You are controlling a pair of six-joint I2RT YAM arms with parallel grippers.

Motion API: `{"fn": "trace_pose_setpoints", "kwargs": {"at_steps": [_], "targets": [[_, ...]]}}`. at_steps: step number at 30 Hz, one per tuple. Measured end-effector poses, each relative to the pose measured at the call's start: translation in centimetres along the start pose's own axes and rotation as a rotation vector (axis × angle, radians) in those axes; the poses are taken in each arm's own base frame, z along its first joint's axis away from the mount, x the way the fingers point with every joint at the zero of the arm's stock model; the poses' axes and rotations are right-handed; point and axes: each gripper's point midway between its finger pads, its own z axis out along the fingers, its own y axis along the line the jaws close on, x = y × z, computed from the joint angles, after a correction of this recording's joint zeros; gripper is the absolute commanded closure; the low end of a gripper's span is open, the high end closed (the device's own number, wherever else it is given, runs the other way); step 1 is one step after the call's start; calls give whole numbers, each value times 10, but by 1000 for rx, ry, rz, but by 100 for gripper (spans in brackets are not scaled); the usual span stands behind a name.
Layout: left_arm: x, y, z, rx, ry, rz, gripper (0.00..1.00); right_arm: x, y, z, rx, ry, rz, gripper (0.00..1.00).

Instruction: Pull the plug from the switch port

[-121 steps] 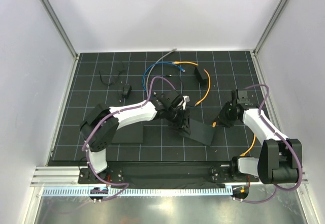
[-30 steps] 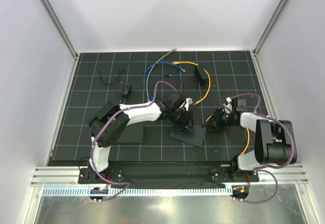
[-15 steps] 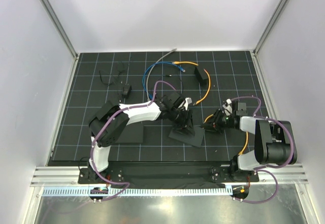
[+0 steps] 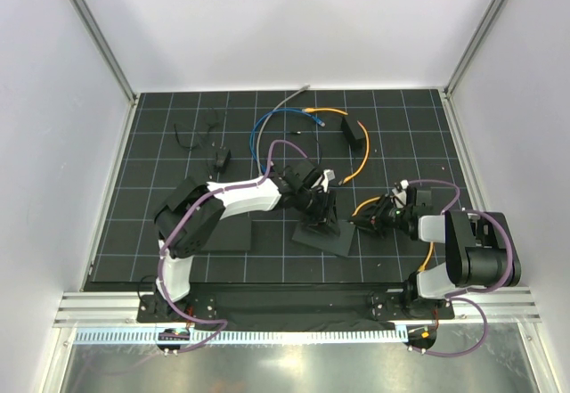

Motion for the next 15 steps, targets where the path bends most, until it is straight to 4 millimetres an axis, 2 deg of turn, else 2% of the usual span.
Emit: {"fn": "trace_pose_setpoints", "kwargs": {"at_steps": [1, 3, 5, 15], "targets": [[-1, 1, 0, -3, -2, 1, 49, 0, 1, 1, -4, -2, 6, 78], [-1, 1, -1, -7, -7, 5, 49, -2, 2, 2, -9, -5, 16, 67], [-1, 2, -1, -10, -8, 7, 49, -3, 3, 3, -13, -7, 26, 62], [-1, 2, -1, -12, -10, 10, 49, -8, 5, -2, -55, -6, 20, 63]]}}
